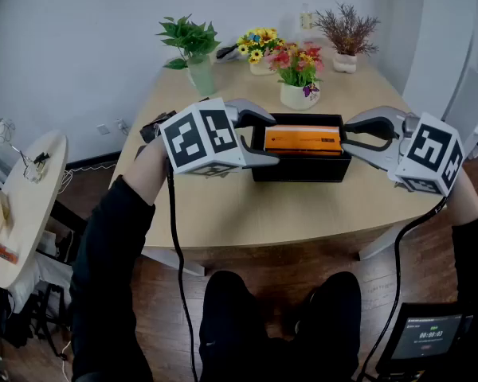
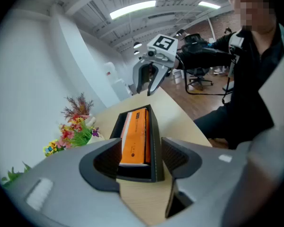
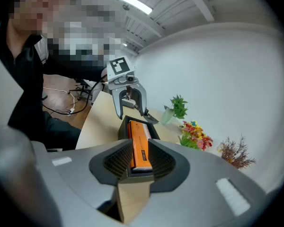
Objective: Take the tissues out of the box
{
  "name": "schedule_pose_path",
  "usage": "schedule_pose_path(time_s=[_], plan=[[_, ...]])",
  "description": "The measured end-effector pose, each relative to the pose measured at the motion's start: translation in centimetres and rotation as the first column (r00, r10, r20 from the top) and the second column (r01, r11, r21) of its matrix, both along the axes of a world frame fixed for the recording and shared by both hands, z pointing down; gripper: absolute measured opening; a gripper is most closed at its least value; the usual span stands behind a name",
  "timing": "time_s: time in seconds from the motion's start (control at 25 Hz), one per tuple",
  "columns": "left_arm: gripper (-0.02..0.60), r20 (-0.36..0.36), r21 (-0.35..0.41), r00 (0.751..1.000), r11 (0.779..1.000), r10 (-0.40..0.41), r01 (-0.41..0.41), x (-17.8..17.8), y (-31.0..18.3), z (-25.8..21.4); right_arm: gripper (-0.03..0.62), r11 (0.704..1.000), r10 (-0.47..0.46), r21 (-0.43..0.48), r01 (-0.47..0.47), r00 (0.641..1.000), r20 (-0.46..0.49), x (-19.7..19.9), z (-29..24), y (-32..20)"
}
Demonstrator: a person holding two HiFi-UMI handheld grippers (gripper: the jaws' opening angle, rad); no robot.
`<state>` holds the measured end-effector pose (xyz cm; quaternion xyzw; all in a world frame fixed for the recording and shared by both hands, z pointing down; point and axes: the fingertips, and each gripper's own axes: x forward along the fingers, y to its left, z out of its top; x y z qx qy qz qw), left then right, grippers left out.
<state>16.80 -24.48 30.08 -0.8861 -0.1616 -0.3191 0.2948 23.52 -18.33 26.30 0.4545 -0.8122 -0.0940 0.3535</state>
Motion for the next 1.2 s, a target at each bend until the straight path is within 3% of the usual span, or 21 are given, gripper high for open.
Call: schedule_pose_path(time_s=[0.08, 0.2, 0.28, 0.44, 0.6, 0.72, 0.92, 1.08, 1.2], plan=[[0.27, 0.102, 0.002, 0.995, 1.0, 0.016, -0.016, 0.9, -0.5, 0.6, 0.168, 0.995, -0.038, -0.094, 0.037, 0.999, -0.008, 0.3, 0.5, -0.4], [0.275, 0.244, -0.007, 0.969, 0.999, 0.036, -0.036, 1.5, -0.6, 1.6, 0.204, 0.976, -0.075, -0.207, 0.066, 0.997, -0.034, 0.3, 1.6, -1.0], [0.28, 0.318, -0.062, 0.947, 0.998, 0.051, -0.033, 1.2, 0.0, 1.8, 0.219, 0.957, -0.097, -0.276, 0.086, 0.995, -0.025, -0.4, 2.6, -1.3], [0.319, 0.441, -0.184, 0.895, 0.983, 0.061, 0.024, 1.2, -0.4, 2.0, 0.334, 0.895, -0.16, -0.419, 0.155, 0.987, 0.022, -0.9, 4.8, -2.3], [0.33, 0.482, -0.263, 0.874, 0.962, 0.061, 0.078, 2.6, -1.9, 2.9, 0.348, 0.863, -0.153, -0.477, 0.168, 0.986, 0.07, 0.5, 5.7, -4.8], [0.348, 0.491, -0.327, 0.868, 0.939, 0.075, 0.104, 2.6, -2.4, 3.3, 0.297, 0.85, -0.126, -0.498, 0.17, 0.985, 0.122, 0.8, 5.5, -6.0], [0.36, 0.499, -0.411, 0.861, 0.901, 0.098, 0.136, 2.6, -2.6, 3.7, 0.278, 0.781, -0.092, -0.594, 0.192, 0.976, 0.195, 0.5, 6.9, -5.4], [0.356, 0.487, -0.429, 0.868, 0.892, 0.098, 0.14, 2.8, -3.1, 3.9, 0.282, 0.785, -0.037, -0.597, 0.163, 0.975, 0.218, 0.8, 7.4, -5.8], [0.268, 0.496, -0.407, 0.865, 0.901, 0.077, 0.153, 3.1, -3.4, 4.4, 0.267, 0.796, 0.006, -0.59, 0.135, 0.973, 0.231, 1.1, 7.7, -6.2]])
